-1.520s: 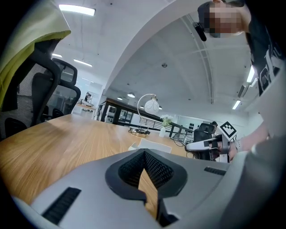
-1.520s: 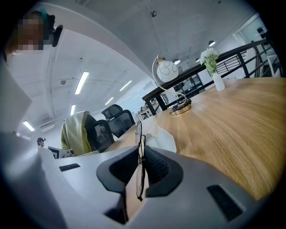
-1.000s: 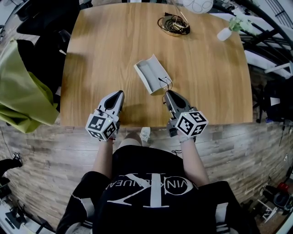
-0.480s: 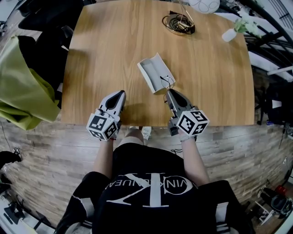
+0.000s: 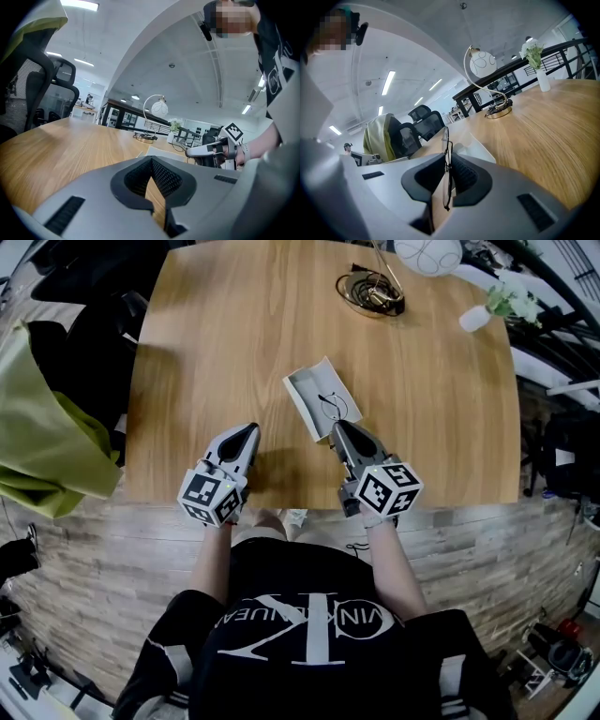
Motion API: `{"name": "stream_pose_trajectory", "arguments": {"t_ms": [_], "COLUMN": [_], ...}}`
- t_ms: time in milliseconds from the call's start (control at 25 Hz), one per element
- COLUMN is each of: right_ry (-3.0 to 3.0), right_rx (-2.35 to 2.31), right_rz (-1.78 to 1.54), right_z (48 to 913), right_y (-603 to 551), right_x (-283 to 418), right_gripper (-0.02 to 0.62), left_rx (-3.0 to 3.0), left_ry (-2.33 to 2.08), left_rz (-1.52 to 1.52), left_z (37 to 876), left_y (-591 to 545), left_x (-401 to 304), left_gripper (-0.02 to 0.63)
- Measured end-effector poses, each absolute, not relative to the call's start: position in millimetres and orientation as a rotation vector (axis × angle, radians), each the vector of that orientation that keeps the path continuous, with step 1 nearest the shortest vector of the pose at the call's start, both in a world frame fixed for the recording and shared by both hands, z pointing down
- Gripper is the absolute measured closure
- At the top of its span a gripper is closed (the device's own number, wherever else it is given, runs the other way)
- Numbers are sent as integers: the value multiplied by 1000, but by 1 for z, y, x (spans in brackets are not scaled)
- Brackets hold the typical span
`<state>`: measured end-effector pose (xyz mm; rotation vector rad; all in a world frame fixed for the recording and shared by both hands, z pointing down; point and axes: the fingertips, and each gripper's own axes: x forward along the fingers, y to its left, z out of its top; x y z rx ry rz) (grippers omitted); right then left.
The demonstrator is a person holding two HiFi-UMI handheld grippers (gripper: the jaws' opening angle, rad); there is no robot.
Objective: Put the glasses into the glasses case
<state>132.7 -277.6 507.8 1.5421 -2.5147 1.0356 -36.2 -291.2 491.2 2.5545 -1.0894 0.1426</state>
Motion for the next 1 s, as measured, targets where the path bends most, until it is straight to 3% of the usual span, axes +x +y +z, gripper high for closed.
{"name": "stream_pose_trajectory", "arguments": {"t_ms": [1000], "right_ry": [-2293], "right_rx": [1420], "right_rz": [877], "right_z": [528], "right_y": [-331], "right_x": [108], "right_gripper": [545], "left_rx": [2567], "left_ry": [-1055], "left_rz": [143], "left_z": [488], "left_y": [-338], "left_x": [-43], "left_gripper": [591]}}
